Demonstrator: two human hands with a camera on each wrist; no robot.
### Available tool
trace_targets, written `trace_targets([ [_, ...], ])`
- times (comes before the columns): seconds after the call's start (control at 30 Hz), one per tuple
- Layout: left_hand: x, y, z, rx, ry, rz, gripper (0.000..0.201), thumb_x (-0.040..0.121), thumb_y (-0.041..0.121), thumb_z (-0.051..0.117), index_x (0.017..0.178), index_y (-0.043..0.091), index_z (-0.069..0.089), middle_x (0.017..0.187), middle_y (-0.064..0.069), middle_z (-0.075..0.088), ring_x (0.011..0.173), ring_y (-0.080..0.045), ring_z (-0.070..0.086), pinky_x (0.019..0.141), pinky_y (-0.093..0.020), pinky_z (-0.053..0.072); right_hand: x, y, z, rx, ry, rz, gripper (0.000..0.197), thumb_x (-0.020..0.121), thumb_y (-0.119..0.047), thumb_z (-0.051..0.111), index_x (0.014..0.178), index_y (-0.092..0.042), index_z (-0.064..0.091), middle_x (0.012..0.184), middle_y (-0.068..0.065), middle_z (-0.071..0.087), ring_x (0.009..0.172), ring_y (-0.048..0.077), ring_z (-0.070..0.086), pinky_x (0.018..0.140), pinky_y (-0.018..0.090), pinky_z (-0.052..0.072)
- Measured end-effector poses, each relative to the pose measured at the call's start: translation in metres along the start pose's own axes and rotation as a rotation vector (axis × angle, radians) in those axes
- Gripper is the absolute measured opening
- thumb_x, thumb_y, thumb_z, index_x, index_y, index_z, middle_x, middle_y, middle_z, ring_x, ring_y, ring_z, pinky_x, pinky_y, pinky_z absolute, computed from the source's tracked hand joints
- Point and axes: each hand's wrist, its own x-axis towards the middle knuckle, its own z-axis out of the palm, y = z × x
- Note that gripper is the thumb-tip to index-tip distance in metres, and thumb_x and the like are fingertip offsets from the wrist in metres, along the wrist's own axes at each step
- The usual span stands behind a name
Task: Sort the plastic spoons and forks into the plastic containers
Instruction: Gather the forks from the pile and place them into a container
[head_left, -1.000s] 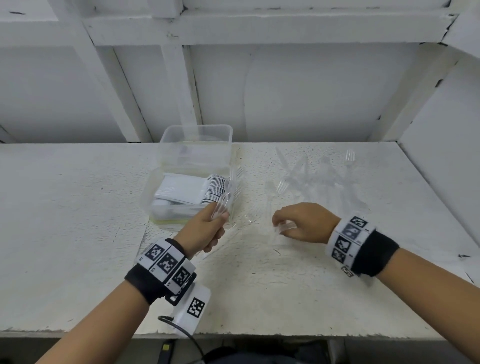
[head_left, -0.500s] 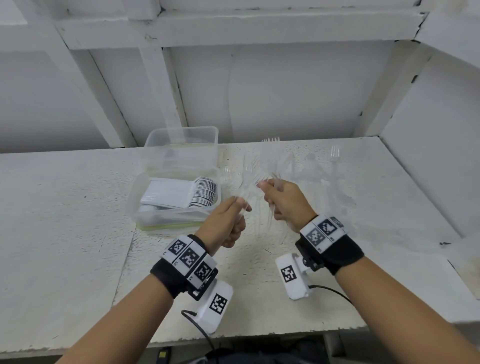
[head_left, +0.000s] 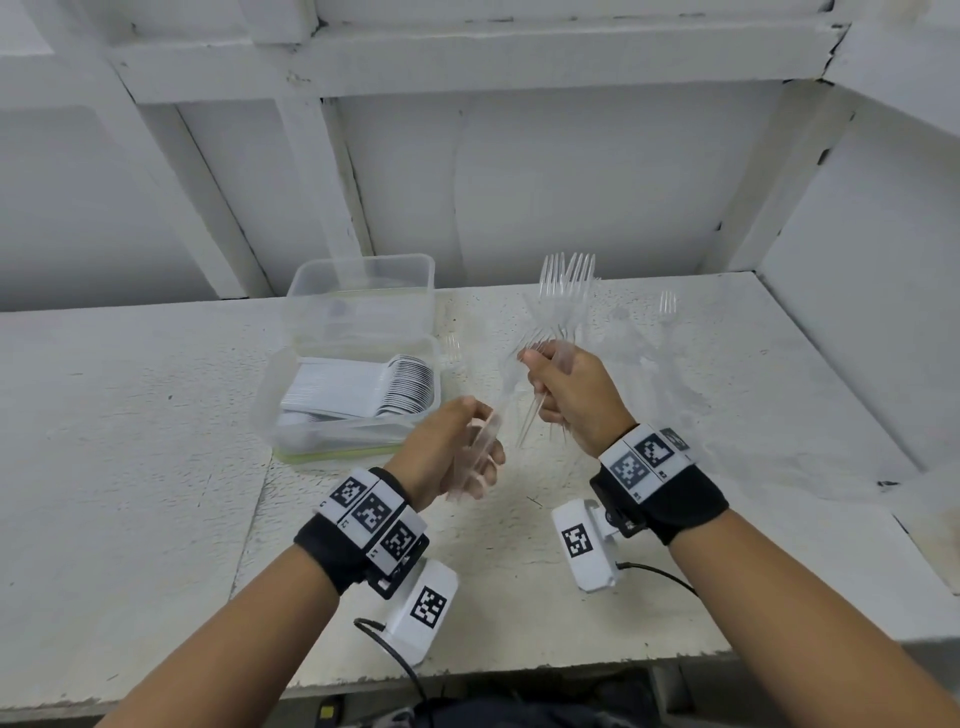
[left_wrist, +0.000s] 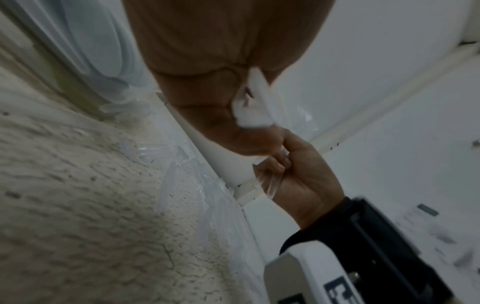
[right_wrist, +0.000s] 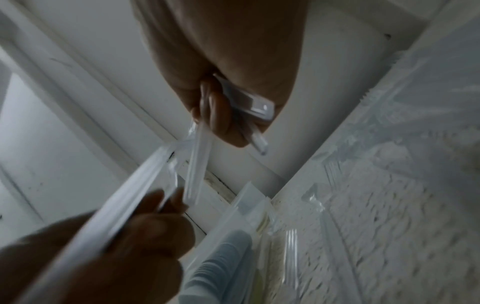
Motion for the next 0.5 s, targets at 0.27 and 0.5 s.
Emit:
trace_targets([
  [0.27,0.005,-0.001,-0.003,0.096,0.230,0.068,0.041,0.100,0.043,0.026,0.087,0.017,0.056,0.056,0.006,0.029,0.042,-0.005,0.024,0.036,-0.015,0.020,-0.002,-0.010,-0.007,-0.055,-0.045,-0.028,0.009,0.096,-0.017,0.050,0.089,-0.012,0.053,0.061,0.001,0.041,0.037,0.003,0.029,0.038,0.017,0.027],
  [0.5,-0.001,-0.002,0.010,0.059,0.112,0.049,0.018,0.101,0.018,0.036,0.088,0.011,0.047,0.075,-0.011,0.056,0.056,-0.019,0.059,0.051,-0.028,0.051,-0.001,-0.011,0.001,-0.063,-0.055,-0.049,0.010,0.096,-0.016,0.050,0.087,-0.013,0.052,0.062,0.002,0.041,0.038,0.004,0.030,0.038,0.018,0.026],
])
